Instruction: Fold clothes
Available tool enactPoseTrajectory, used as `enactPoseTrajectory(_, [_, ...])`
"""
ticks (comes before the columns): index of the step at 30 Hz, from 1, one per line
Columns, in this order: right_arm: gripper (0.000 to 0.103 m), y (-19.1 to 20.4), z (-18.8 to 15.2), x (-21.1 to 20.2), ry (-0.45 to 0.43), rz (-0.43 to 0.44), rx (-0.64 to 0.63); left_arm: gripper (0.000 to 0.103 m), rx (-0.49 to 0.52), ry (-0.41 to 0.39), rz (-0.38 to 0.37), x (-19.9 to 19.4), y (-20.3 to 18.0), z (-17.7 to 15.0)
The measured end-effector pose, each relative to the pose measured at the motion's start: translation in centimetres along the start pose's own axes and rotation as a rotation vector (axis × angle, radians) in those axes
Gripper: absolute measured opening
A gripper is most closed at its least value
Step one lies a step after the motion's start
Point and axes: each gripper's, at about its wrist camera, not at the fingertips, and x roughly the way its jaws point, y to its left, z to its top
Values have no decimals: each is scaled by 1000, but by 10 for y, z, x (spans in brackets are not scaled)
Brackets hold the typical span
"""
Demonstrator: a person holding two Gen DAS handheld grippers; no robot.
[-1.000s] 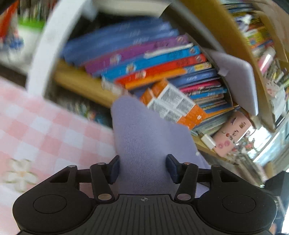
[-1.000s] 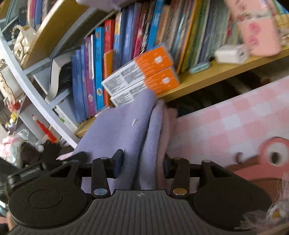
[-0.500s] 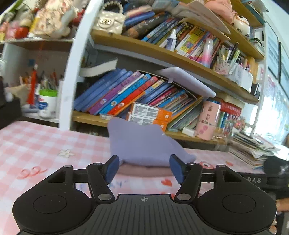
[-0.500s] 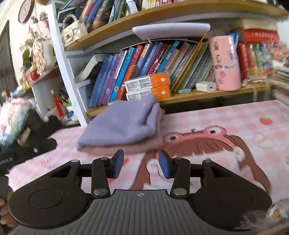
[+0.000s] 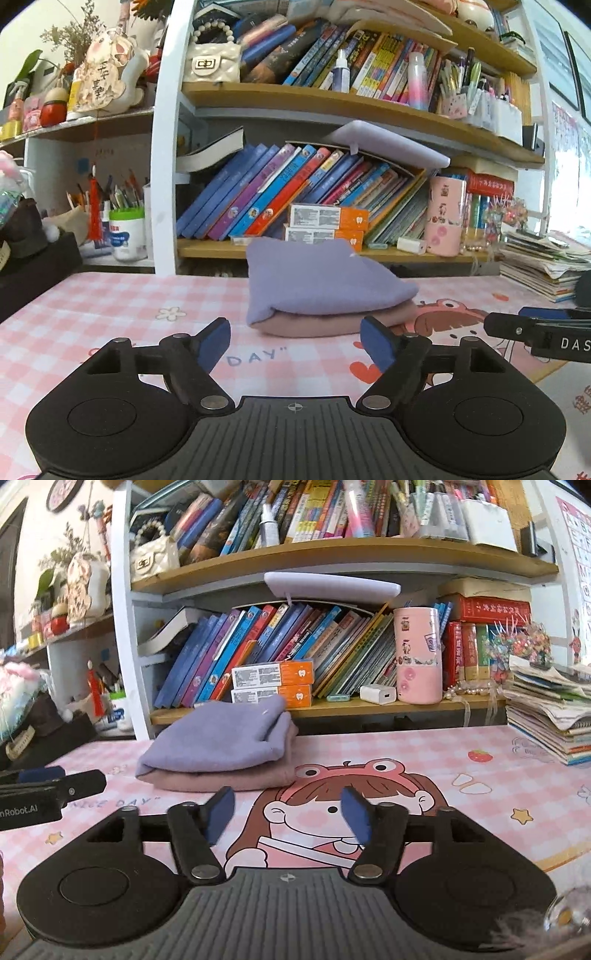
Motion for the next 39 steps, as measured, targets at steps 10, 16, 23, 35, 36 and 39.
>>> enactPoseTrajectory(10, [103,0,0,10,56,-85,0,101,22,45,14,7,-5,-1])
enactPoseTrajectory(16, [103,3,-1,15,84,-99,-22,102,32,61,29,9,-6,-1])
enactPoseTrajectory(23, [103,8,0,15,86,-106,-49,103,26,72,48,11,-5,-1])
enactPoseTrajectory(35, [103,13,0,16,85,-107,-82,103,47,84,57,13,-7,-1])
enactPoseTrajectory(36, [103,13,0,16,85,-107,-82,103,47,84,57,13,-7,0])
enactPoseTrajectory(39, [103,13,0,16,85,-108,-81,103,47,85,58,13,-7,0])
